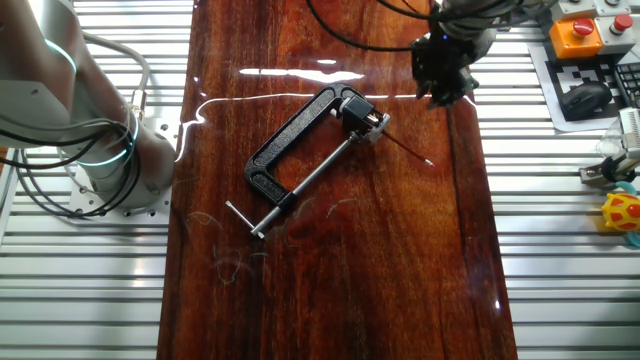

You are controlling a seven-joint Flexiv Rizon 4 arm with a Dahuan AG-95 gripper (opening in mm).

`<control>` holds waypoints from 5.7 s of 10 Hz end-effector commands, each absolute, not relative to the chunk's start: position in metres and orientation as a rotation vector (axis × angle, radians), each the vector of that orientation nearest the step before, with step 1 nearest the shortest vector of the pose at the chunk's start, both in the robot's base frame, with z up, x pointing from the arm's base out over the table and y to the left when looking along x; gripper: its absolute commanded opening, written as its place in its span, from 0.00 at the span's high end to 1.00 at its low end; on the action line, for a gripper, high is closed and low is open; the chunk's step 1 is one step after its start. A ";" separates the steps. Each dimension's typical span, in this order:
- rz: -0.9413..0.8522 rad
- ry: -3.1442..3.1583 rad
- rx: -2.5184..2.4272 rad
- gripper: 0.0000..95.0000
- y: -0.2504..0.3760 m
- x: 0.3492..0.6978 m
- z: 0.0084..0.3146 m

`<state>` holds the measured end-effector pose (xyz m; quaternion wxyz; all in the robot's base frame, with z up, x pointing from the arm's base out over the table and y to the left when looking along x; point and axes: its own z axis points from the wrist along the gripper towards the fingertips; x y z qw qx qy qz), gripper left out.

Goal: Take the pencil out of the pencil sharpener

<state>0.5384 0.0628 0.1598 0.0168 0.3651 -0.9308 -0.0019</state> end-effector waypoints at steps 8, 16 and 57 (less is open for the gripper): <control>0.054 -2.521 1.843 1.00 0.061 0.537 0.161; 0.050 -2.534 1.833 1.00 0.061 0.537 0.161; 0.017 -1.543 2.749 0.60 0.035 0.545 0.108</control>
